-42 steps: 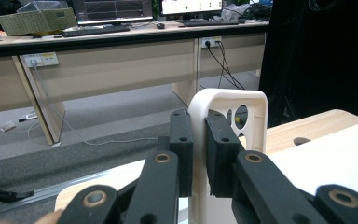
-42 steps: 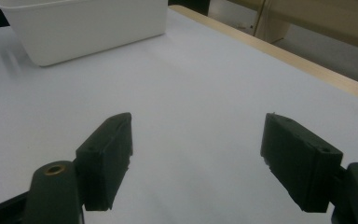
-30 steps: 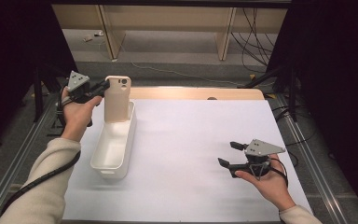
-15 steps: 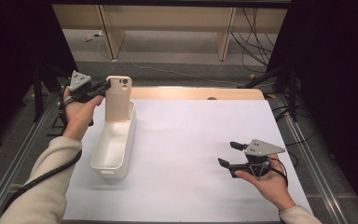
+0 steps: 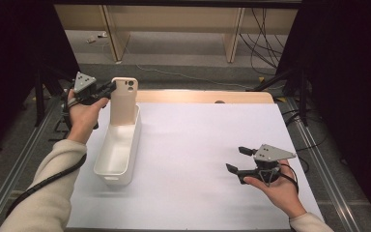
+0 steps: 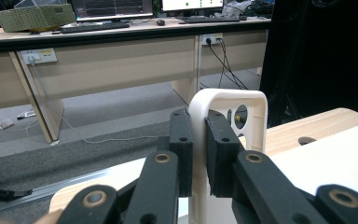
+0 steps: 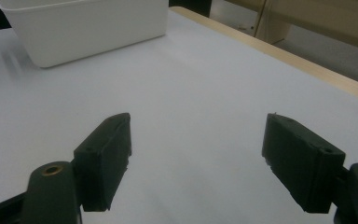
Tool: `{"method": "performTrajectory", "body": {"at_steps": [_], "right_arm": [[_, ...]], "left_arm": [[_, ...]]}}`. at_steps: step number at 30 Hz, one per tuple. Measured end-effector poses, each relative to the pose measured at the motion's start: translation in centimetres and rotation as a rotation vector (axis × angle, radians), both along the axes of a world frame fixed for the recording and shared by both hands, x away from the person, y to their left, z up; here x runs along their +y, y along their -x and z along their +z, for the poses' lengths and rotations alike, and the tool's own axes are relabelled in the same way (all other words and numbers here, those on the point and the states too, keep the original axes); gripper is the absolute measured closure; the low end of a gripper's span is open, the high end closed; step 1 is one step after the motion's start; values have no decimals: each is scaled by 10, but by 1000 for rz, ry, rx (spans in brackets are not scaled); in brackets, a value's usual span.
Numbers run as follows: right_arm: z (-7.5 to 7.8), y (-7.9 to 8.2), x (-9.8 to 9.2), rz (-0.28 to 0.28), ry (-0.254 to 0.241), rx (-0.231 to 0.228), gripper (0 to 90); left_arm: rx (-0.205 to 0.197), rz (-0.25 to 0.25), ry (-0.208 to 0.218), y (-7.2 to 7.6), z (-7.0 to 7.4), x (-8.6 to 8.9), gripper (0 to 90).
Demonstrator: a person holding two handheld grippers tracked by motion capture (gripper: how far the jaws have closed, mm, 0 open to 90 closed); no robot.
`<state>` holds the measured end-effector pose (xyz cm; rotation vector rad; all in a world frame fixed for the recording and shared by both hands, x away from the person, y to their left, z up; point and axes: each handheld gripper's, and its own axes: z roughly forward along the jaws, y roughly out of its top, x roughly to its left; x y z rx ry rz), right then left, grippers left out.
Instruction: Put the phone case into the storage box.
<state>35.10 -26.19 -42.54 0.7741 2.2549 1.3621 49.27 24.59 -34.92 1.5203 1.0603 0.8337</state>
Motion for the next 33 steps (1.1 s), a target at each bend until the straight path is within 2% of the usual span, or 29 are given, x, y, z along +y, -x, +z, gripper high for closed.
{"method": "performTrajectory", "body": {"at_steps": [33], "right_arm": [[0,0,0,2,2,3,255]], "left_arm": [[26,12,7,-10,-12,0,820]]}}
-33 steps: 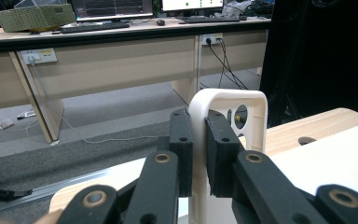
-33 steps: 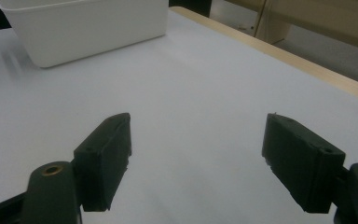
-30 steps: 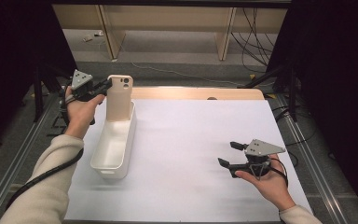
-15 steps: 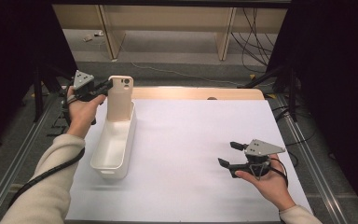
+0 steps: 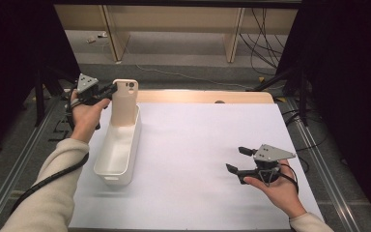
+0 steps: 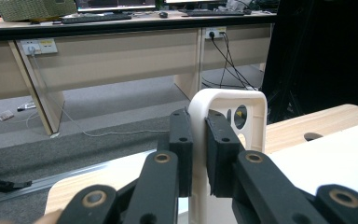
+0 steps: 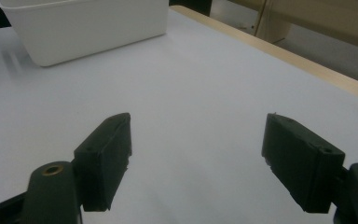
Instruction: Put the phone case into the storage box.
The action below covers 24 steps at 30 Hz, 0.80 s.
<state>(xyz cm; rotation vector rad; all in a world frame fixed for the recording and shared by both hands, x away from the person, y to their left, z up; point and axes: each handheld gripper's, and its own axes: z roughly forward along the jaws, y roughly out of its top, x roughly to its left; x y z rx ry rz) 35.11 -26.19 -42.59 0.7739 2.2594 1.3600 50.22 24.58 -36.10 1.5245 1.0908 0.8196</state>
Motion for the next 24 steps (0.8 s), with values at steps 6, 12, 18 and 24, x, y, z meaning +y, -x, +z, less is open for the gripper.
{"method": "performTrajectory", "body": {"at_steps": [6,12,18,24], "right_arm": [[0,0,0,0,0,-2,255],[0,0,0,-1,0,-3,255],[0,0,0,-1,0,-2,255],[0,0,0,1,0,0,255]], "left_arm": [[3,-1,-1,-1,-1,-1,819],[7,-2,1,-2,-3,-2,819],[15,3,1,-3,-6,-1,819],[19,5,-2,-4,-7,0,819]]}}
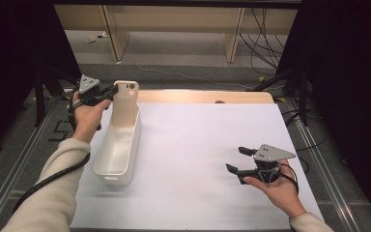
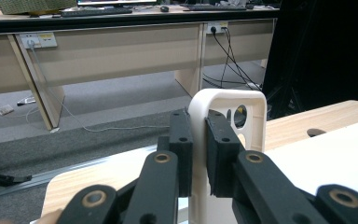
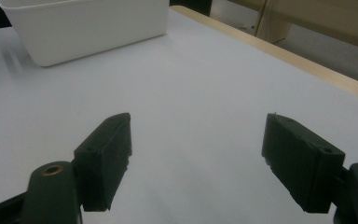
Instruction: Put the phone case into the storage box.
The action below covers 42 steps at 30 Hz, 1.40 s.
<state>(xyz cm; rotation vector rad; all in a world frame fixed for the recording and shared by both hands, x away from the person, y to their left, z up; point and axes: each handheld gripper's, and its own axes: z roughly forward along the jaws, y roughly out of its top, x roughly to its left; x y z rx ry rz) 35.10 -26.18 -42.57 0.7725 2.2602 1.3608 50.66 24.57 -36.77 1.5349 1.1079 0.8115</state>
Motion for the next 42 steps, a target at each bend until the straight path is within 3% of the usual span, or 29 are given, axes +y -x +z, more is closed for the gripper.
{"method": "performTrajectory", "body": {"at_steps": [42], "right_arm": [[0,0,0,0,2,3,255]], "left_arm": [[30,5,-6,-8,-11,-1,818]]}}
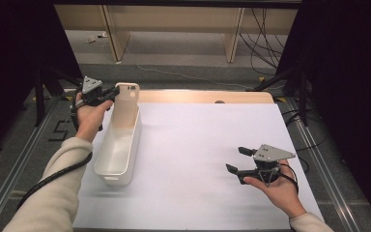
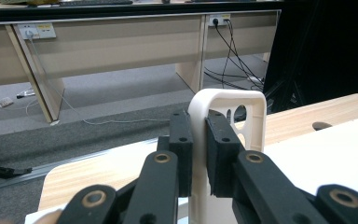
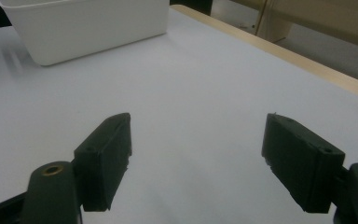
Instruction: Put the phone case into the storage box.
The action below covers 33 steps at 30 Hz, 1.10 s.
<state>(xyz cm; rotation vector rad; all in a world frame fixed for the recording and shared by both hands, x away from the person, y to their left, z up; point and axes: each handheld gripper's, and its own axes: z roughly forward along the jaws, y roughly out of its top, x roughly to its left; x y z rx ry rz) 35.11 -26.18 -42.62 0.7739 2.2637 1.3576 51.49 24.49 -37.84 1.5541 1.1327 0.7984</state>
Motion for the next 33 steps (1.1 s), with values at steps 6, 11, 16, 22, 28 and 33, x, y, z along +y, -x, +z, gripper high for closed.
{"method": "performTrajectory", "body": {"at_steps": [6,11,16,22,28,33], "right_arm": [[-1,0,0,5,4,1,255],[0,0,1,4,-3,-4,255],[0,1,1,6,1,-5,254],[0,1,1,7,2,-4,254],[0,0,1,8,1,-4,254],[0,0,1,8,0,-4,254]], "left_arm": [[8,1,3,-2,-2,-1,819],[9,3,3,-3,-3,-1,818],[15,6,4,-3,-5,0,818],[15,8,4,-5,-9,2,818],[24,9,2,-6,-13,1,818],[25,5,1,-7,-13,-1,818]]}}
